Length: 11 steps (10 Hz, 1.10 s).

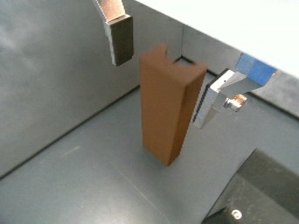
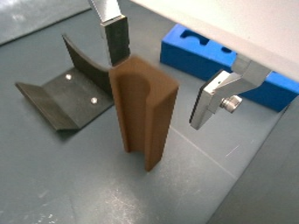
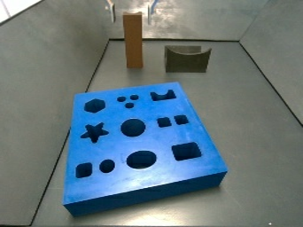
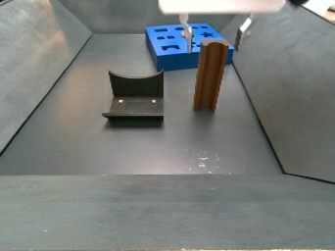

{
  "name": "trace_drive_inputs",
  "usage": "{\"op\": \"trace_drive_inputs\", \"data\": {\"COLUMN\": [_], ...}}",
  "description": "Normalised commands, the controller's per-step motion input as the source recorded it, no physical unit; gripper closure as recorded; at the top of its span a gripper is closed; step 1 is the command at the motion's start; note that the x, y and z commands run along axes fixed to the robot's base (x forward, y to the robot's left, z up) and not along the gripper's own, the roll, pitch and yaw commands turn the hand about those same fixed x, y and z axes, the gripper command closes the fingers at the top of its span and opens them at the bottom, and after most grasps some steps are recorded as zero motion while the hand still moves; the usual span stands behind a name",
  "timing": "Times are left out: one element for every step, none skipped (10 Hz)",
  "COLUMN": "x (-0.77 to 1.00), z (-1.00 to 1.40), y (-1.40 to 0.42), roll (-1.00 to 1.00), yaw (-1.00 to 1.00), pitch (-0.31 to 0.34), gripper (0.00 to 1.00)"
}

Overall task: Pick up the arch object. Move up. Place the arch object on the fixture. Regrasp the arch object. Rotate the arch object. Move to above the board. Insert the arch object.
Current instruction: Rotate the arch object, then move to above the board.

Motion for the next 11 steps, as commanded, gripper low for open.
{"op": "trace_drive_inputs", "data": {"x": [0.00, 0.01, 0.00, 0.18, 0.16, 0.15, 0.13, 0.13, 0.11, 0.10, 0.07], "z": [-0.46, -0.26, 0.00, 1.00, 1.00, 1.00, 1.00, 1.00, 1.00, 1.00, 0.83], "y": [0.00, 0.00, 0.00, -0.24, -0.24, -0.22, -0.18, -0.17, -0.15, -0.12, -0.09], "roll": [-0.09, -0.09, -0.09, 0.13, 0.13, 0.13, 0.13, 0.13, 0.12, 0.12, 0.11], "yaw": [0.04, 0.04, 0.04, 0.20, 0.19, 0.16, 0.10, 0.07, 0.06, 0.05, 0.04], "pitch": [-0.068, -0.070, -0.064, -0.072, -0.048, -0.012, 0.043, 0.067, 0.085, 0.087, 0.089], "gripper": [0.00, 0.00, 1.00, 1.00, 1.00, 1.00, 1.00, 1.00, 1.00, 1.00, 1.00]}}
